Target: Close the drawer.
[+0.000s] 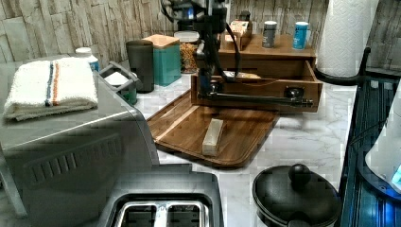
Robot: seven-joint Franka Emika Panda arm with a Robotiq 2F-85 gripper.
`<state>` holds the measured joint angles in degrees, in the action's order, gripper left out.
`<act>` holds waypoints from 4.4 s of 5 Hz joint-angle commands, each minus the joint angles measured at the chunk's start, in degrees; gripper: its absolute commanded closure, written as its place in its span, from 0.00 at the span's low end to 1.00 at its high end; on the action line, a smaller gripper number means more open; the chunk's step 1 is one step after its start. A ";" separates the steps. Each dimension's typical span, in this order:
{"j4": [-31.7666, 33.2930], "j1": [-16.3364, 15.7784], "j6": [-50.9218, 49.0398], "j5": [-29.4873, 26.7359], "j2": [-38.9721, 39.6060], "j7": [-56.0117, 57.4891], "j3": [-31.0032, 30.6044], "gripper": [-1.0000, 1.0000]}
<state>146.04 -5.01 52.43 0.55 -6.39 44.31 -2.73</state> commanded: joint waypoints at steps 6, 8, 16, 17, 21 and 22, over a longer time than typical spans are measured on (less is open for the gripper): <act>7.98 5.85 -2.24 4.41 -2.08 15.40 7.14 1.00; 7.15 5.82 3.99 -1.29 2.68 27.80 11.56 1.00; -25.82 15.21 -3.70 -3.87 18.77 59.41 28.84 1.00; -24.92 15.11 1.60 -1.75 18.00 56.53 30.24 1.00; -27.11 14.93 -2.04 0.70 18.15 49.93 30.55 1.00; -27.10 14.31 -2.05 0.47 18.21 50.14 31.18 1.00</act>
<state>132.27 2.87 44.17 -0.79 13.11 96.02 21.29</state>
